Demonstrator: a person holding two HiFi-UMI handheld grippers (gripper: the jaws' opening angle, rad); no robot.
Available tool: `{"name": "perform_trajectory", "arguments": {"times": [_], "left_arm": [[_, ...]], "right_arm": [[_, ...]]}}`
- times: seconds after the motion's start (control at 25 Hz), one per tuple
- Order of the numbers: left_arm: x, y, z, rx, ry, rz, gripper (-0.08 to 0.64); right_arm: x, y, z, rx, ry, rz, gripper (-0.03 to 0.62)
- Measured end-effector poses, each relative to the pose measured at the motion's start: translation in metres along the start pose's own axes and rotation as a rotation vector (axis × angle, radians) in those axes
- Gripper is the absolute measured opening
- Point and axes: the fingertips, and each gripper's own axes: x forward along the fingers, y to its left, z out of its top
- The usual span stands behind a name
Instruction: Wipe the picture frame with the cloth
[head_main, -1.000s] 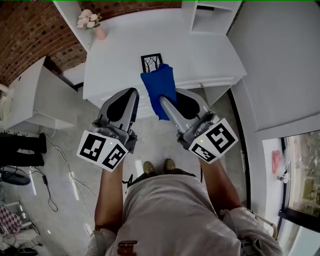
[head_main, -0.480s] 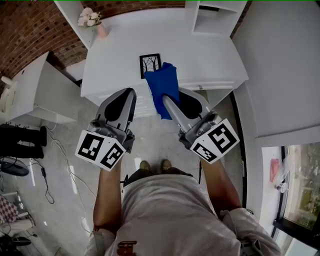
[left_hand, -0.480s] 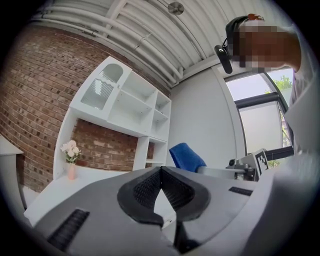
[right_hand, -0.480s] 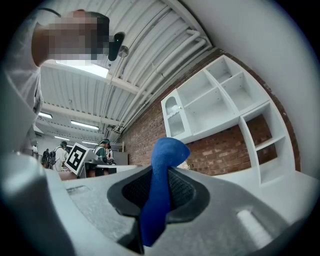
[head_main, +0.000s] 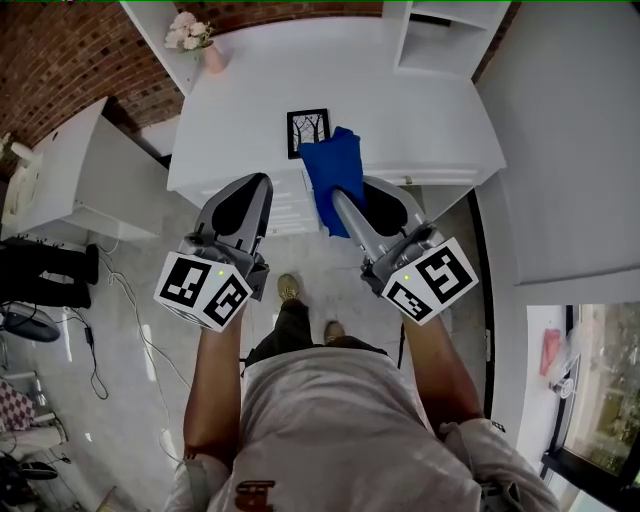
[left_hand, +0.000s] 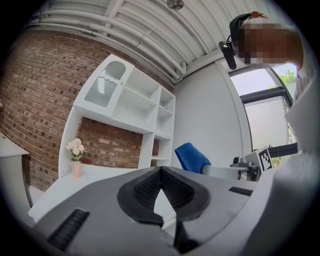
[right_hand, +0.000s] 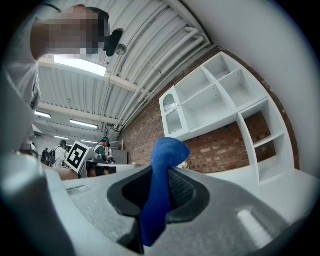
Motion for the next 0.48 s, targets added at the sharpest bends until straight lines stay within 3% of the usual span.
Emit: {"name": "perform_trajectory", "arguments": {"times": [0.48], "left_arm": [[0.048, 0.070, -0.020, -0.021, 0.032, -0.004, 0.000]], "right_arm": [[0.052, -0.035, -0.012, -0.039, 0.034, -0.053, 0.071]]}}
